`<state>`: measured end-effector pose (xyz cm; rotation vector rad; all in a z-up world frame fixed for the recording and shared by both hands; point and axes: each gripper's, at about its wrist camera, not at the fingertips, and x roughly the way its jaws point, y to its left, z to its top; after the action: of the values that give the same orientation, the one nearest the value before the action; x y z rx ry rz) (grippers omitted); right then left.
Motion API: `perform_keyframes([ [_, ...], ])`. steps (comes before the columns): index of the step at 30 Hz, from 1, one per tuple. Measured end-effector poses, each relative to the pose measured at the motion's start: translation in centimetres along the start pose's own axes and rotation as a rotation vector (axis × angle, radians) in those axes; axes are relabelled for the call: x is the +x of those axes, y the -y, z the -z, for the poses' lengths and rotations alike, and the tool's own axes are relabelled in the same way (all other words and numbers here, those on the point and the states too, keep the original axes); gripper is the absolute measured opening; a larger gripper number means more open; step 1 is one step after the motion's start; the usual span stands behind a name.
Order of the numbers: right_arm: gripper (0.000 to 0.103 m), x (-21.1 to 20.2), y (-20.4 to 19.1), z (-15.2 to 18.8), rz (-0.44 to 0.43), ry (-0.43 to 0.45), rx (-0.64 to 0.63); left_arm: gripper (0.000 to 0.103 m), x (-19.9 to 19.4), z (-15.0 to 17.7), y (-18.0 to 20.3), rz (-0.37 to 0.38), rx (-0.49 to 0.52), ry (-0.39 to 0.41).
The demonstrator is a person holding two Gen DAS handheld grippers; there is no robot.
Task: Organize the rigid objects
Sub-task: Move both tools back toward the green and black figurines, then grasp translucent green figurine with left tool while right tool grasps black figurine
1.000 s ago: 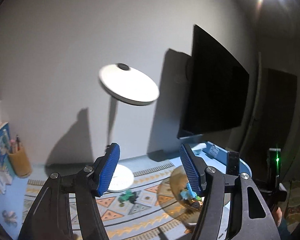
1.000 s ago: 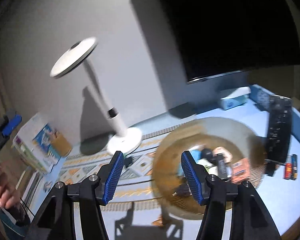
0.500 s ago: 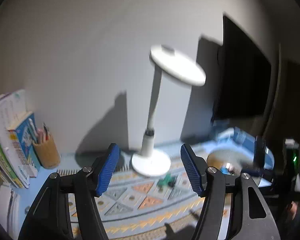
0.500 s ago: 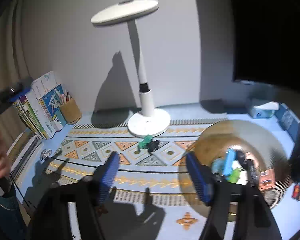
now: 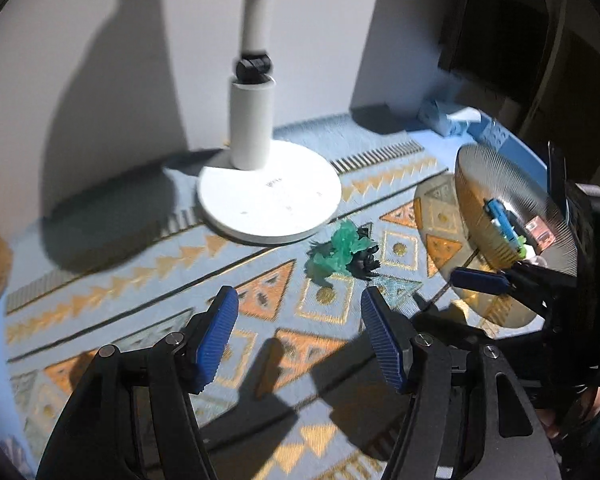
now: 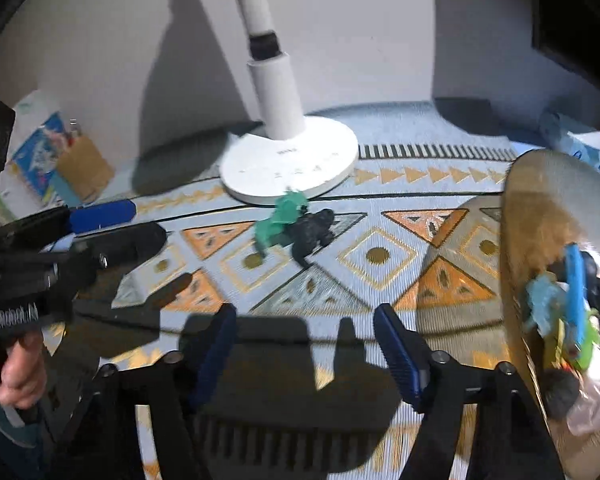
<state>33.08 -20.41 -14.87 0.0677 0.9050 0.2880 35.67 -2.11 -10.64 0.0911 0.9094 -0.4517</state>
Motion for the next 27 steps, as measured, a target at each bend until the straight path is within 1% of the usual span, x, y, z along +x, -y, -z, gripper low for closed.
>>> perform_keyframes([
  [3,0.066,2.1,0.7,-1.1,0.016,-0.02,0.008,0.062,2.1,-1.0,-0.5,0.056,0.0,-0.022],
  [7,0.063,4.5,1.1,-2.0,0.02,-0.041,0.001,0.062,3.7,-1.6,-1.7,0.123,-0.032,-0.034],
  [9,0.06,5.1,0.9,-2.4,0.041,-0.024,-0.027,0.061,4.4,-1.7,-2.1,0.15,-0.046,-0.04],
  [14,0.056,6.1,0.1,-3.2,0.068,-0.009,-0.083,0.061,5.4,-1.8,-1.9,0.19,-0.031,-0.049],
  [15,0.05,6.3,-0.1,-3.4,0.083,0.0,-0.097,0.061,5.7,-1.9,-1.9,0.198,-0.028,-0.054],
  [17,0.043,6.5,-0.3,-3.5,0.101,0.008,-0.12,0.061,6.2,-2.0,-1.6,0.206,-0.019,-0.066],
  [18,0.033,6.4,-0.3,-3.5,0.096,0.011,-0.124,0.061,6.4,-2.1,-1.4,0.205,-0.013,-0.07],
  [21,0.019,6.1,0.1,-3.3,0.068,0.01,-0.117,0.061,7.1,-2.3,-0.7,0.211,0.0,-0.082],
  [24,0.019,5.6,0.5,-2.9,0.05,0.004,-0.105,0.061,7.6,-2.6,0.1,0.207,0.016,-0.087],
  [27,0.018,5.3,0.6,-2.5,0.056,0.005,-0.1,0.06,8.1,-3.0,0.9,0.22,0.028,-0.091],
])
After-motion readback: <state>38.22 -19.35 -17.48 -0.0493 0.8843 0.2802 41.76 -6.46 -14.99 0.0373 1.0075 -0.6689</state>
